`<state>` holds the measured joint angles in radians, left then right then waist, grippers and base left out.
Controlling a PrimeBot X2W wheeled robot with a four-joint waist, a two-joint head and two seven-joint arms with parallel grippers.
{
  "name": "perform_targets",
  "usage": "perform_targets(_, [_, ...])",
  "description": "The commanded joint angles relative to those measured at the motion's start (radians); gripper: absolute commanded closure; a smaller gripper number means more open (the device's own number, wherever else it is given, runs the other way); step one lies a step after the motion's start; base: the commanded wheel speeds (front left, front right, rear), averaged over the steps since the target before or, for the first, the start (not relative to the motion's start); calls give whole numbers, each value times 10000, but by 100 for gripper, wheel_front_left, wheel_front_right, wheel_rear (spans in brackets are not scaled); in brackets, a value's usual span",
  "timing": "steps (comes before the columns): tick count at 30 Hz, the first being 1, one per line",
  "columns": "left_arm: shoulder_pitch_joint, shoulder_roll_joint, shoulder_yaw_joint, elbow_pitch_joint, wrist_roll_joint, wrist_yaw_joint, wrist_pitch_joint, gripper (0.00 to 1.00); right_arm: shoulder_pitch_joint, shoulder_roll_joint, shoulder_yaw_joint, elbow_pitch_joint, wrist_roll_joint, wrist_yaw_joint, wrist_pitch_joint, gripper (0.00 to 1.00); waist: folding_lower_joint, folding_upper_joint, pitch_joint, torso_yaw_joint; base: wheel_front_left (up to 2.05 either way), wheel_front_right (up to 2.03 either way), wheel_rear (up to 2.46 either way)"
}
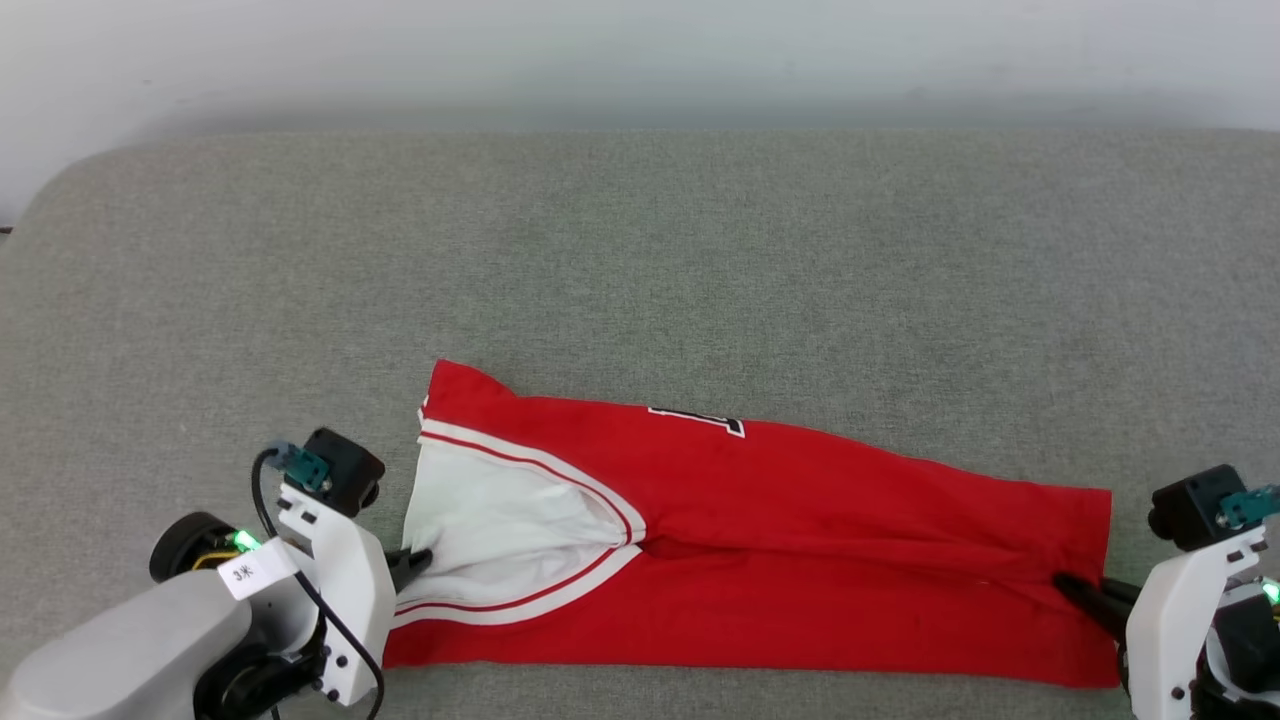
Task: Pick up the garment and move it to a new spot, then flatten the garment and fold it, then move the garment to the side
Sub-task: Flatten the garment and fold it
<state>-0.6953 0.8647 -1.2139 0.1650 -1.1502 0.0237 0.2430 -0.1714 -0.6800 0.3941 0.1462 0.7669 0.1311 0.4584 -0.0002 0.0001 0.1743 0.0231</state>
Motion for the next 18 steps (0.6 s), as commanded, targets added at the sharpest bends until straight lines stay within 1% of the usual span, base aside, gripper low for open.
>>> perform_targets(1, [224, -130, -44, 177, -38, -10, -46, 100, 146, 164, -5, 227, 32, -8, -64, 100, 2, -1, 116, -67, 0, 0, 0])
perform_targets(5, [433, -300, -93, 513, -22, -31, -218, 100, 121, 348, 197, 611, 21, -8, -165, 100, 2, -1, 164, -100, 0, 0, 0])
perform_targets(6, [496, -329, -41, 592, -49, 22, -354, 95, 69, 376, 232, 661, 76, -8, -172, 100, 2, -1, 132, -133, 0, 0, 0])
perform_targets(7, [562, -340, 14, 632, -70, 81, -526, 32, 11, 389, 261, 656, 131, -8, -192, 71, 2, -1, 97, -172, 0, 0, 0])
perform_targets(8, [603, -323, 72, 673, 42, 193, -774, 0, -68, 371, 252, 614, 180, -8, -266, 5, 2, -1, 43, -206, 0, 0, 0])
perform_targets(9, [664, -297, 109, 691, 122, 281, -1012, 0, -160, 336, 183, 550, 202, -8, -382, 0, 2, -1, -17, -229, 0, 0, 0])
perform_targets(13, [898, -210, 297, 523, 477, 691, -2052, 0, -179, 179, -122, 137, 679, -8, -623, 0, 2, -1, -316, -247, 0, 0, 0])
perform_targets(18, [1079, -239, 657, 280, 984, 1635, -3370, 0, -61, -115, -992, -317, 1525, -6, -598, 0, 2, -1, -578, -155, 0, 0, 0])
